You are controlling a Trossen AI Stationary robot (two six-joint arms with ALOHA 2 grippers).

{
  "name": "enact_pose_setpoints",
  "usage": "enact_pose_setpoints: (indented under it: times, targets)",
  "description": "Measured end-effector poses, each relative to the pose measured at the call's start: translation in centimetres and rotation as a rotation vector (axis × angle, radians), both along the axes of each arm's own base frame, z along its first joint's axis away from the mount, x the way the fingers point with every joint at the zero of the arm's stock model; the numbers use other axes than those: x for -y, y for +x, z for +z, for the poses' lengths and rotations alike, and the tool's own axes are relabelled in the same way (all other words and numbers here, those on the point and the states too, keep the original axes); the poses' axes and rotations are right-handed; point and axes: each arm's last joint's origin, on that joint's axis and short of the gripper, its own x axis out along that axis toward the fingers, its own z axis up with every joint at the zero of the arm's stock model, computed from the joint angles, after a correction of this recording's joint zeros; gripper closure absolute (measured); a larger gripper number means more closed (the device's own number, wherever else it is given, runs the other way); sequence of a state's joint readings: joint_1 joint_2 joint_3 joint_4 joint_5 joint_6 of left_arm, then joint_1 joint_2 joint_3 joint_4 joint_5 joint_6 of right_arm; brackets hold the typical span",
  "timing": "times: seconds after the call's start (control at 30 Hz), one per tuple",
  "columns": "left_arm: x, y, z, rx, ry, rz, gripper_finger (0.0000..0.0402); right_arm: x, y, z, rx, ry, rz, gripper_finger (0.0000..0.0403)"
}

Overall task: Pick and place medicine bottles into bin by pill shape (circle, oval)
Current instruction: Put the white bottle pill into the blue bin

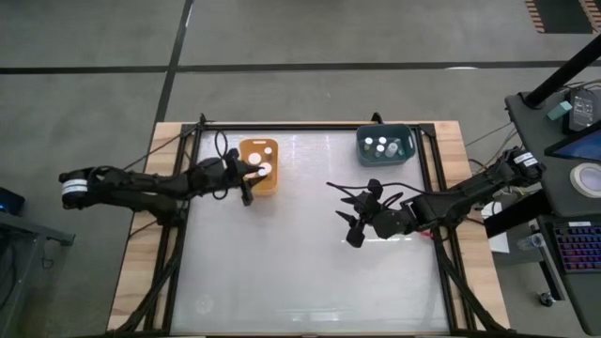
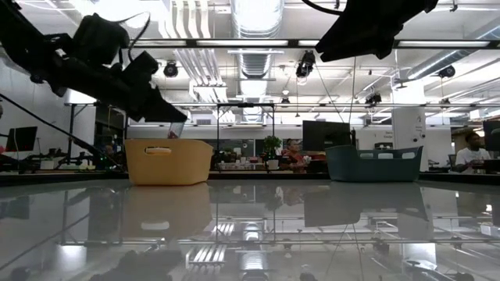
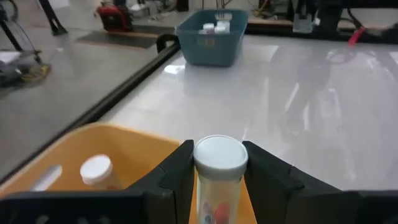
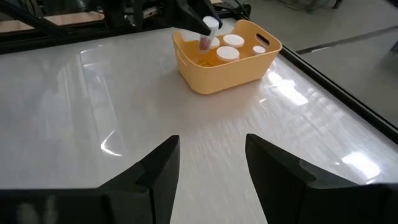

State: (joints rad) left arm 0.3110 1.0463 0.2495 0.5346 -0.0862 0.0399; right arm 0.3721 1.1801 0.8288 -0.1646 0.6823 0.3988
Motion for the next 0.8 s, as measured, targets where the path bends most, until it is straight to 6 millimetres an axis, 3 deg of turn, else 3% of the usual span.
enact_pose_setpoints:
  times: [0.2,0.8]
  targets:
    - [-1.0,0.0,-0.8,-0.022,-0.033,-0.024,0.0296,0.0,0.0,0.0,-0.002,0.000,0.000,0.0227]
    - [-1.2,0.5,-3.4,-0.048,-0.052,-0.024,0.0296,0.0,-0.1,-0.4,-0.012,-0.004,0.000,0.0227]
